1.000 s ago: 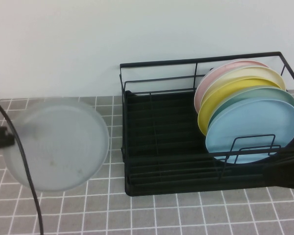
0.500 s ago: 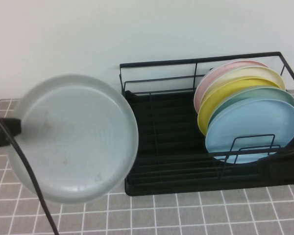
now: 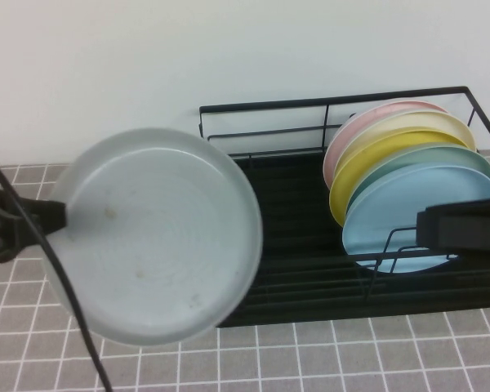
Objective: Place plate on rack
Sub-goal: Hand over the plate, then place the plate on the rack
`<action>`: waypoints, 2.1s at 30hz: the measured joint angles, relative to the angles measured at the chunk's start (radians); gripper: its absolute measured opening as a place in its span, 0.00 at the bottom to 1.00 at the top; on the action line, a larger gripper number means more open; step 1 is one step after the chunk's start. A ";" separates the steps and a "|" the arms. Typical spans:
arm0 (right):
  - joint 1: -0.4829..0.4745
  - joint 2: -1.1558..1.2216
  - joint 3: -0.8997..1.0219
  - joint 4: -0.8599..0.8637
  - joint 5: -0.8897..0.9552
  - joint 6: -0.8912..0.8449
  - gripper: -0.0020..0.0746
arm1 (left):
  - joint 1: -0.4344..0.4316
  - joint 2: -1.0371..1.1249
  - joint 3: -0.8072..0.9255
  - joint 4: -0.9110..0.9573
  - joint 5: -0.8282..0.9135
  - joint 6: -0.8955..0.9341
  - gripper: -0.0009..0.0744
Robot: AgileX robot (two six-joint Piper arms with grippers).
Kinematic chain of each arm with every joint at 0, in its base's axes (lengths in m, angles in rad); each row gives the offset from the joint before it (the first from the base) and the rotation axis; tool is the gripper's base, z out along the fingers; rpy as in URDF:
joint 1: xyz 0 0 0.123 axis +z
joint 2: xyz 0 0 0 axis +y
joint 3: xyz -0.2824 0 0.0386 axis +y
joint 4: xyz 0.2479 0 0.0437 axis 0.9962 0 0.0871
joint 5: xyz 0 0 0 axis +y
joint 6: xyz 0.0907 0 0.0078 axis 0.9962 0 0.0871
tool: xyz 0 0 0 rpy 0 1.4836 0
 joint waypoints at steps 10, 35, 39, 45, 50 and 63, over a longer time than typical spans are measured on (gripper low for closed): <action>0.000 0.000 0.000 0.020 -0.002 -0.057 0.59 | -0.227 0.000 0.002 -0.060 -0.113 -0.036 0.01; 0.000 0.000 0.000 -0.080 -0.017 -0.059 0.58 | -0.589 0.044 0.003 -0.154 -0.290 -0.075 0.01; 0.000 0.000 0.000 -0.091 -0.033 -0.059 0.48 | -0.625 0.046 0.003 -0.265 -0.306 0.082 0.01; 0.000 0.000 0.000 -0.127 -0.051 -0.059 0.16 | -0.625 0.046 0.003 -0.381 -0.291 0.156 0.35; 0.002 0.000 0.000 -0.170 -0.041 -0.061 0.16 | -0.625 0.046 0.003 -0.484 -0.289 0.158 0.80; 0.002 -0.017 -0.012 -0.447 -0.195 -0.186 0.16 | -0.625 0.010 0.003 -0.437 -0.281 0.207 0.02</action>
